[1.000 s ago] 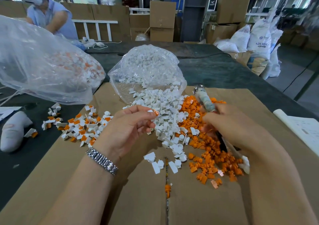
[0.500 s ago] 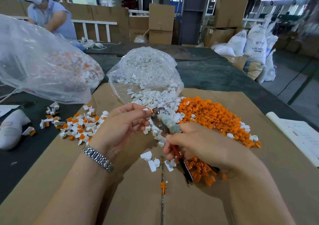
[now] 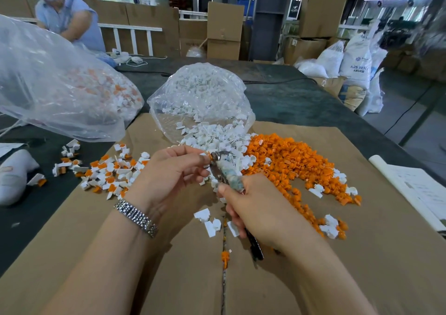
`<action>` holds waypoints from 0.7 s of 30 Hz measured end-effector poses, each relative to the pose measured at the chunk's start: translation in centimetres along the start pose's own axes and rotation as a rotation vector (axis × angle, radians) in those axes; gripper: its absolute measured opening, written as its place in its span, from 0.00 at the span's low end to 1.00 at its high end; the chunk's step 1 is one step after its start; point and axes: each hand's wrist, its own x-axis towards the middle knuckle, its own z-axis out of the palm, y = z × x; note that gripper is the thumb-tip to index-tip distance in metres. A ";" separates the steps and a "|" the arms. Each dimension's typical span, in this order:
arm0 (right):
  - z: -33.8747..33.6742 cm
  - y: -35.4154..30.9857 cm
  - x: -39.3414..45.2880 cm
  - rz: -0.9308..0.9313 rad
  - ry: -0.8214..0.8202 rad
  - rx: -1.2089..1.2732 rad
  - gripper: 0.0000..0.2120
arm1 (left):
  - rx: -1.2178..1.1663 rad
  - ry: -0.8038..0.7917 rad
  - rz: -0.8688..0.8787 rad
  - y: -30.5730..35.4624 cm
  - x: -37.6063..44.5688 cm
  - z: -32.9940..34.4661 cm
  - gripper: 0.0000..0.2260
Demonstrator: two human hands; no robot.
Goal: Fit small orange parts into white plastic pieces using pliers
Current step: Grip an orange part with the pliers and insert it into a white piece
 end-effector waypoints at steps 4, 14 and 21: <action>-0.4 0.4 -0.2 0.024 -0.034 0.072 0.17 | 0.009 -0.025 -0.003 0.1 -0.1 -0.1 0.02; -5.4 0.0 -1.6 0.121 -0.021 0.115 0.27 | 0.185 0.056 0.104 0.4 -0.1 -1.1 0.02; -6.4 3.8 3.5 0.226 0.354 -0.521 0.15 | 0.520 0.211 0.219 0.0 0.1 -1.4 0.07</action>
